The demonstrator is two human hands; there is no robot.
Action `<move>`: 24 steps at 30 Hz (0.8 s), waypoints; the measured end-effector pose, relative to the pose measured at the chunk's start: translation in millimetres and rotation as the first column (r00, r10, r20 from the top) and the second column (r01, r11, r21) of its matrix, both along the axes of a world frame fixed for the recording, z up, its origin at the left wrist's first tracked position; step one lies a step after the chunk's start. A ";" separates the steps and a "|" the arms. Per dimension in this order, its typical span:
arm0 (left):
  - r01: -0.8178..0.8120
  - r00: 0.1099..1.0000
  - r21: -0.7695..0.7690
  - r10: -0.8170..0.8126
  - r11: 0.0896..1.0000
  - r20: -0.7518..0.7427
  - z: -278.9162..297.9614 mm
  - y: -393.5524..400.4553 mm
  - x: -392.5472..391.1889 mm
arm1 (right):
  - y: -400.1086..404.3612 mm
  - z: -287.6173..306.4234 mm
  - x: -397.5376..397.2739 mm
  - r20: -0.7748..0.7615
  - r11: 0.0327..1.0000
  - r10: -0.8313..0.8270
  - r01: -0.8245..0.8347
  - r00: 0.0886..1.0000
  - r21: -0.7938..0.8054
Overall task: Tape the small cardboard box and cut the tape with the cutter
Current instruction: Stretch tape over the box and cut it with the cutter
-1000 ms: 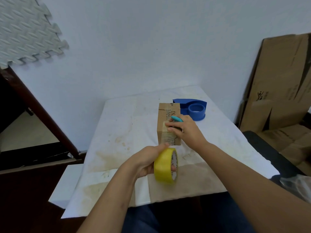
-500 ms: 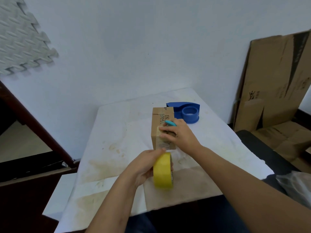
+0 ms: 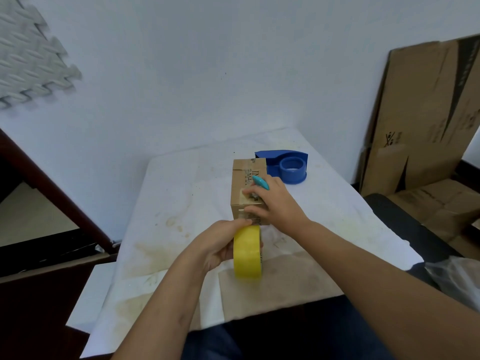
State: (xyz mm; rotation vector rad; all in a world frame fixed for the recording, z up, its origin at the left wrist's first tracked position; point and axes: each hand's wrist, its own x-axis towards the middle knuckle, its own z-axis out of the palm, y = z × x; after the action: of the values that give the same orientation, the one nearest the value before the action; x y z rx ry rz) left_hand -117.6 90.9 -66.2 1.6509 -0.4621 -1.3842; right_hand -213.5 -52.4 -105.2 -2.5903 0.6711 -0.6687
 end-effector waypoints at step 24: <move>0.004 0.997 -0.034 -0.007 0.999 -0.072 -13.3 -10.3 7.9 | -1.8 34.8 -25.7 0.392 0.777 -0.148 -0.139 0.908 0.615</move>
State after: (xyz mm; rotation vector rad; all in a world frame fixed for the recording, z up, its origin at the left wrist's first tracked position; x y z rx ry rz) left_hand -109.8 80.7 -79.5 1.5679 -0.4459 -1.4277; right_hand -239.1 -54.3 -70.3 -1.7414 0.6201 -0.8034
